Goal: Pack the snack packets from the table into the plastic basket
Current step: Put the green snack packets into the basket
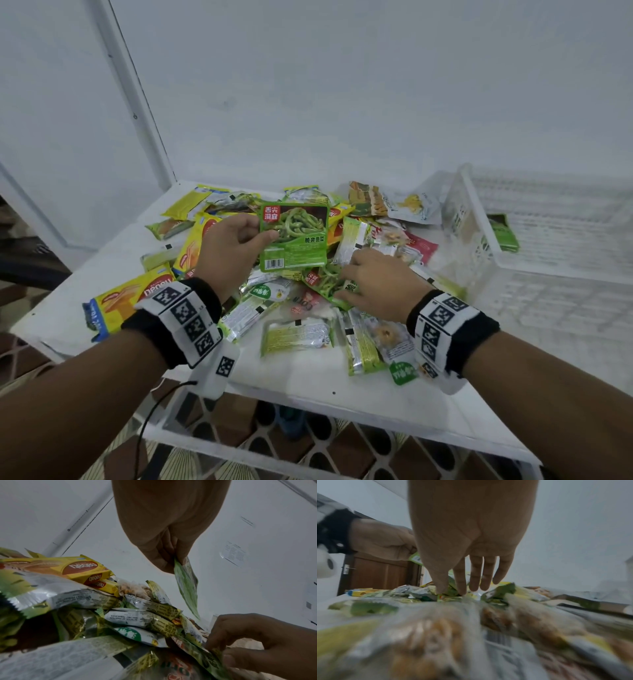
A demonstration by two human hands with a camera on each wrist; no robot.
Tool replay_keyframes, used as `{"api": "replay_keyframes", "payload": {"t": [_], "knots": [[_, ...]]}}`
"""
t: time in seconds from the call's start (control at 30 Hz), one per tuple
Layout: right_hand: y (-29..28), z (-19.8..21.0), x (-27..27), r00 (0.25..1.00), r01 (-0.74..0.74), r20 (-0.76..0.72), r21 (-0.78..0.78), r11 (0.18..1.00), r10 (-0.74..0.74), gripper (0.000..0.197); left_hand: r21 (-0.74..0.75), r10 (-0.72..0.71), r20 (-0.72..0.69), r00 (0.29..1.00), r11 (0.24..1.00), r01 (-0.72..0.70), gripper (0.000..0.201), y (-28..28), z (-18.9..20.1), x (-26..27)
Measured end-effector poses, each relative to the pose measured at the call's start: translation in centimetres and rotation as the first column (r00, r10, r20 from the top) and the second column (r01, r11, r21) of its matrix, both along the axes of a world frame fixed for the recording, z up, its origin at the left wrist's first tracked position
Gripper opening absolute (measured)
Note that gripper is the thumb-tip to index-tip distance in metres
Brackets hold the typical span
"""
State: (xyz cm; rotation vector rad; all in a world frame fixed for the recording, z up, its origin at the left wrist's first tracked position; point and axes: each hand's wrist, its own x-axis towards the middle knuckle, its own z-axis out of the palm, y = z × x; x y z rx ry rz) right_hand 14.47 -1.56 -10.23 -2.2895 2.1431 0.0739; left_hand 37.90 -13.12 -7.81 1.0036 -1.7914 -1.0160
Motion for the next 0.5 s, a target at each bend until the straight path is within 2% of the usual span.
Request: {"api": "replay_keyframes", "payload": {"t": [0.23,0.37,0.5], "knots": [[-2.1,-0.3,3.4,1.0,-0.015,-0.026,0.061,0.998,0.016,0.055,0.013,0.045,-0.077,0.996,0.999,-0.044,0.026,-0.5,0.1,0.5],[-2.9,-0.6,4.0,1.0,0.011,-0.022,0.045,0.999,-0.01,0.051,0.032,0.044,-0.076,0.996,0.999,-0.042,0.026,-0.5,0.1,1.5],[-3.1,-0.4,4.4,0.999,0.045,-0.007,0.061,0.997,-0.045,0.038,0.024,0.039,-0.072,0.997,0.999,-0.037,0.022,-0.3,0.1,1.9]]}}
